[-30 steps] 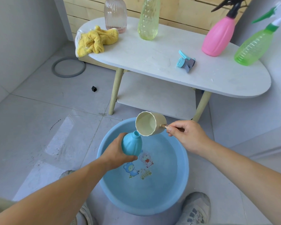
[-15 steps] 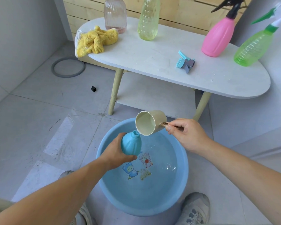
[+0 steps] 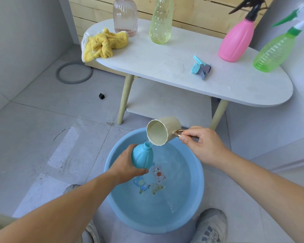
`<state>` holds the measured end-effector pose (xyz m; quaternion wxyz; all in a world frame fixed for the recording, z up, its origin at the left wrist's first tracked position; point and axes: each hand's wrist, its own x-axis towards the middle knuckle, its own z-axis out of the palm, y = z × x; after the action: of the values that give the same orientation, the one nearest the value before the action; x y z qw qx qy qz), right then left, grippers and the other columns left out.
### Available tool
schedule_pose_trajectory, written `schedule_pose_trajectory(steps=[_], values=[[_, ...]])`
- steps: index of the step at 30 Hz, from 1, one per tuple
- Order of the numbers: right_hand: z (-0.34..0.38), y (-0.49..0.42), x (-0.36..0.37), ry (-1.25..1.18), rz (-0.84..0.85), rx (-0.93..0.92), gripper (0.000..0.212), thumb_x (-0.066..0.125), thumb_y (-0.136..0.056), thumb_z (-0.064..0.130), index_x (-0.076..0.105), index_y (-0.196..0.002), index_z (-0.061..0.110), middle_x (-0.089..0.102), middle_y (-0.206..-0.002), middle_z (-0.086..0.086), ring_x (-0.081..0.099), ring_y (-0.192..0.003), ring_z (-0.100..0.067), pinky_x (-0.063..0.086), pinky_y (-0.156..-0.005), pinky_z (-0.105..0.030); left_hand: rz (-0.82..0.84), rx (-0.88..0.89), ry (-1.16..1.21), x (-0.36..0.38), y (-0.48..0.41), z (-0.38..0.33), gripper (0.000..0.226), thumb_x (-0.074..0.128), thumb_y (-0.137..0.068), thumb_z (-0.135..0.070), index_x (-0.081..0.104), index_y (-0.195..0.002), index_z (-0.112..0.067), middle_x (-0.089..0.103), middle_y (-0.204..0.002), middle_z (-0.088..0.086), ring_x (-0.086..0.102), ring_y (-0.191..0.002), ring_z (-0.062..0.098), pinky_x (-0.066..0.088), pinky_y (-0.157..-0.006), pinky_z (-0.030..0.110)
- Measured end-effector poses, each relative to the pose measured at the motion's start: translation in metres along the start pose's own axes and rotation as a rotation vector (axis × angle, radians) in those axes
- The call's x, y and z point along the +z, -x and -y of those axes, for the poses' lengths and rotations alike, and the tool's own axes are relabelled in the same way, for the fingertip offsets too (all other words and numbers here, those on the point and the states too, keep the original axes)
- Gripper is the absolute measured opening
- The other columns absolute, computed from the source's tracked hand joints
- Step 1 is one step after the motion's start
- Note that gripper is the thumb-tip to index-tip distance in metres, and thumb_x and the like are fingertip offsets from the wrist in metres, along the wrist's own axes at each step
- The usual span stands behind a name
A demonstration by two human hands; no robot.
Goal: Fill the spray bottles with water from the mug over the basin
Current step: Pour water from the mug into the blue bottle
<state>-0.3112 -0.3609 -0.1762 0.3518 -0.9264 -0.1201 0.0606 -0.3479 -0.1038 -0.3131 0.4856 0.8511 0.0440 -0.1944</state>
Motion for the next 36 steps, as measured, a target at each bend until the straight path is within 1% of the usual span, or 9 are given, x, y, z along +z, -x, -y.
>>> schedule_pose_trajectory(steps=[2, 7, 13, 16, 22, 24, 27, 33, 36], values=[[0.0008, -0.0011, -0.0004, 0.020, -0.003, -0.008, 0.016, 0.063, -0.094, 0.029, 0.075, -0.086, 0.024, 0.065, -0.081, 0.007, 0.060, -0.085, -0.011, 0.047, -0.078, -0.029, -0.002, 0.000, 0.000, 0.0000, 0.0002, -0.0001, 0.089, 0.093, -0.065, -0.032, 0.040, -0.137, -0.033, 0.059, -0.117, -0.008, 0.061, -0.102, 0.011, 0.051, -0.073, 0.021], [0.0036, -0.0014, -0.0020, 0.056, -0.016, -0.023, 0.015, 0.063, -0.094, 0.027, 0.076, -0.088, 0.022, 0.063, -0.079, 0.011, 0.058, -0.084, -0.006, 0.041, -0.073, -0.016, -0.004, -0.005, 0.003, -0.0003, -0.0004, 0.0002, 0.089, 0.092, -0.064, -0.032, 0.041, -0.137, -0.034, 0.059, -0.117, -0.009, 0.061, -0.102, 0.010, 0.051, -0.074, 0.022], [0.0051, -0.0006, -0.0030, 0.099, -0.020, -0.060, 0.016, 0.063, -0.094, 0.026, 0.075, -0.087, 0.019, 0.064, -0.080, 0.006, 0.058, -0.085, -0.011, 0.044, -0.076, -0.025, -0.008, -0.001, -0.009, 0.0001, -0.0001, 0.0001, 0.087, 0.092, -0.065, -0.032, 0.041, -0.136, -0.035, 0.059, -0.116, -0.008, 0.062, -0.102, 0.012, 0.053, -0.074, 0.023], [0.0050, -0.0004, -0.0034, 0.103, -0.010, -0.073, 0.016, 0.063, -0.094, 0.025, 0.074, -0.086, 0.019, 0.062, -0.079, 0.008, 0.056, -0.086, -0.012, 0.043, -0.076, -0.025, -0.011, -0.001, -0.013, 0.0008, -0.0001, 0.0006, 0.088, 0.092, -0.064, -0.034, 0.041, -0.136, -0.035, 0.059, -0.116, -0.008, 0.061, -0.103, 0.012, 0.056, -0.077, 0.027], [0.0039, -0.0008, -0.0035, 0.159, -0.013, -0.117, 0.015, 0.063, -0.093, 0.025, 0.073, -0.084, 0.019, 0.057, -0.076, 0.016, 0.051, -0.085, -0.002, 0.031, -0.073, -0.008, -0.017, -0.001, -0.029, 0.0003, -0.0001, 0.0007, 0.088, 0.092, -0.064, -0.035, 0.040, -0.135, -0.036, 0.059, -0.116, -0.008, 0.061, -0.104, 0.014, 0.058, -0.082, 0.032], [0.0044, -0.0009, -0.0039, 0.172, -0.016, -0.136, 0.015, 0.064, -0.093, 0.024, 0.072, -0.083, 0.018, 0.056, -0.075, 0.016, 0.049, -0.083, -0.002, 0.030, -0.072, -0.005, -0.016, -0.001, -0.034, 0.0001, 0.0002, 0.0003, 0.088, 0.092, -0.064, -0.036, 0.040, -0.135, -0.036, 0.059, -0.116, -0.008, 0.061, -0.103, 0.013, 0.058, -0.081, 0.032], [0.0054, -0.0008, -0.0044, 0.180, -0.015, -0.163, 0.014, 0.065, -0.093, 0.023, 0.072, -0.082, 0.018, 0.054, -0.074, 0.018, 0.048, -0.082, -0.003, 0.030, -0.073, -0.006, -0.014, -0.001, -0.034, 0.0001, 0.0004, 0.0000, 0.088, 0.092, -0.065, -0.035, 0.039, -0.135, -0.037, 0.059, -0.116, -0.009, 0.061, -0.102, 0.011, 0.057, -0.079, 0.029], [0.0055, -0.0003, -0.0035, 0.199, -0.013, -0.209, 0.013, 0.065, -0.093, 0.022, 0.073, -0.084, 0.019, 0.051, -0.075, 0.026, 0.048, -0.086, -0.009, 0.031, -0.077, -0.009, -0.009, -0.005, -0.038, 0.0001, 0.0002, -0.0004, 0.089, 0.092, -0.065, -0.035, 0.039, -0.136, -0.036, 0.058, -0.117, -0.007, 0.062, -0.103, 0.013, 0.059, -0.080, 0.031], [0.0045, -0.0011, -0.0029, 0.214, -0.004, -0.225, 0.012, 0.064, -0.093, 0.022, 0.074, -0.087, 0.020, 0.051, -0.077, 0.028, 0.049, -0.089, -0.010, 0.032, -0.079, -0.009, -0.006, -0.009, -0.034, 0.0005, 0.0004, -0.0002, 0.089, 0.092, -0.066, -0.034, 0.038, -0.137, -0.036, 0.058, -0.117, -0.007, 0.061, -0.103, 0.012, 0.057, -0.078, 0.028]])
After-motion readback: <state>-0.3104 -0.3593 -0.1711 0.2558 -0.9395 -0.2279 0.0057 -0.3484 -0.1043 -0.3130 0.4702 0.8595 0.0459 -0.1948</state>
